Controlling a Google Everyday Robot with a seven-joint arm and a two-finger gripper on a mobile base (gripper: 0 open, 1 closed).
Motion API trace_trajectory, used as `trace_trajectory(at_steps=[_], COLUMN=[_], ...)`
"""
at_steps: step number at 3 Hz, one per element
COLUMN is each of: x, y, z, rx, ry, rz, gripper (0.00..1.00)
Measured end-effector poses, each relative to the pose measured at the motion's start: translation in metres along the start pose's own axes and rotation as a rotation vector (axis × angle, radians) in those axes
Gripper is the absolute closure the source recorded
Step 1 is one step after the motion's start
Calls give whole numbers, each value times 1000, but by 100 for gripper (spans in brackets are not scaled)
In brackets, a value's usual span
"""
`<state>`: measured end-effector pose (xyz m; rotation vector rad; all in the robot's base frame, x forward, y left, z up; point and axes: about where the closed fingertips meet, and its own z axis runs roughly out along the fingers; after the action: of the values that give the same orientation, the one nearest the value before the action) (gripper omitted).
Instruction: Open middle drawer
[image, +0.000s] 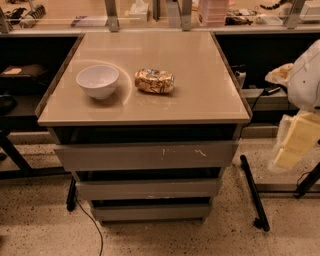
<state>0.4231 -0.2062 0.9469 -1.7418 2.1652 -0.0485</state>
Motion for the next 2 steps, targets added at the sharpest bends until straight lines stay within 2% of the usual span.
trace_trajectory(at_steps=[1,2], x=[15,39], y=[28,50], z=[49,111], rx=[-19,-23], ry=[-79,-152], rz=[-18,-44], gripper=[0,0])
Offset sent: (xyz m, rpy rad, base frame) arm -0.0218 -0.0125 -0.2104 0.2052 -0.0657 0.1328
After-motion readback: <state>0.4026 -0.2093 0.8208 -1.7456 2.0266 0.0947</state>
